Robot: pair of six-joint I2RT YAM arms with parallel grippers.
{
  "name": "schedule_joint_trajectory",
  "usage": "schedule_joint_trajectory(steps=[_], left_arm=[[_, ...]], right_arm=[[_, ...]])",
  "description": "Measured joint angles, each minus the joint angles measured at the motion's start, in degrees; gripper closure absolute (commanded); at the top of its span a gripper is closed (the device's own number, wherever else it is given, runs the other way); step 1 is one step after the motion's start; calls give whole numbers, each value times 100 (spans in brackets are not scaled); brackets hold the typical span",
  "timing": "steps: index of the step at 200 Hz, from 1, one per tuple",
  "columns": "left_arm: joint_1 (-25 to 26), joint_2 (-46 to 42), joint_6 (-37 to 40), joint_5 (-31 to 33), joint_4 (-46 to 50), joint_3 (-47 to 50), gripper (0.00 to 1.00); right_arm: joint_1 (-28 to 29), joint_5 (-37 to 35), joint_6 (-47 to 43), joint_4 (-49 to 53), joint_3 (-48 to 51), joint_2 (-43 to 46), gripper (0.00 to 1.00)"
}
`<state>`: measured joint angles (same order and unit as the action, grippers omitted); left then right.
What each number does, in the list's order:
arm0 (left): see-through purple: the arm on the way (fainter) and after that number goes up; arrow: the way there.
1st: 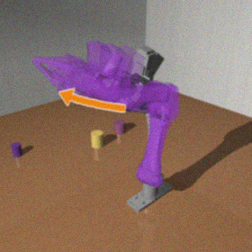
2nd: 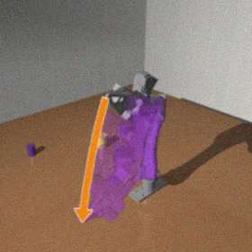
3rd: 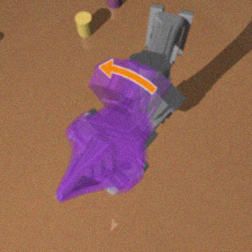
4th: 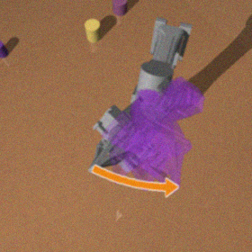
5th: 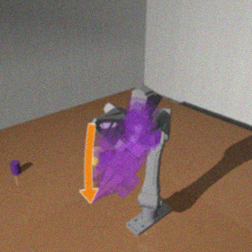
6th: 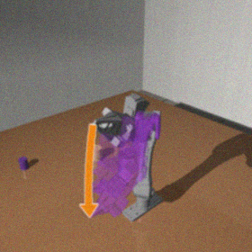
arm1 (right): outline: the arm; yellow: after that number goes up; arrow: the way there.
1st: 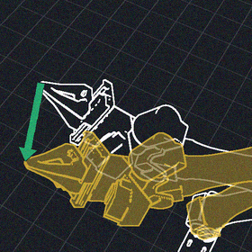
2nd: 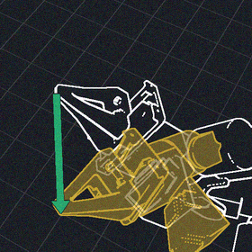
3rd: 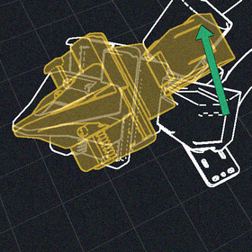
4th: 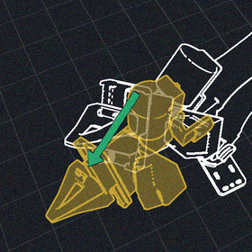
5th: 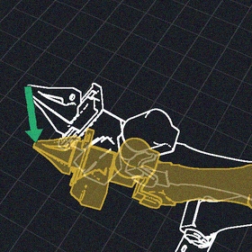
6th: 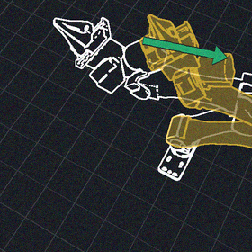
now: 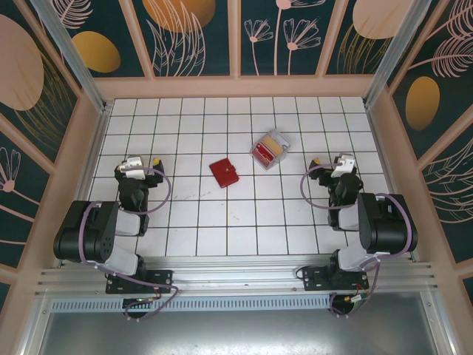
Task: Put the credit cards into the card holder
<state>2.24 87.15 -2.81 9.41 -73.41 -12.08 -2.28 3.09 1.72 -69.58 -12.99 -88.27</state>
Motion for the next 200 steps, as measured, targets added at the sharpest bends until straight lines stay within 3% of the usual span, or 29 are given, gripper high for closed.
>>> schedule_joint_trajectory(steps=[25, 71, 103, 137, 150, 167, 200], left_arm=[[0, -140, -20, 28, 280, -50, 1], [0, -1331, -938, 592, 3097, -1593, 1], [-7, -1773, -1589, 328, 4194, -1958, 1], [-7, -1554, -2225, -632, 5141, -2006, 1], [2, -1344, -2435, -1034, 5436, -2057, 1], [79, -1139, -2710, -1408, 5783, -2090, 1], [492, -964, -3228, -1674, 6277, -2203, 1]], right_arm=[[7, -7, -35, 149, -17, 68, 1], [-116, -299, 680, 2461, -1305, 968, 2], [-61, -101, 1139, 3748, -2114, 1126, 6], [1123, 404, 1222, 5270, -3298, 741, 19], [1692, 673, 1217, 5724, -3751, 382, 20], [2448, 890, 1108, 6297, -4319, -234, 30], [3733, 857, 813, 7403, -5469, -1513, 32]])
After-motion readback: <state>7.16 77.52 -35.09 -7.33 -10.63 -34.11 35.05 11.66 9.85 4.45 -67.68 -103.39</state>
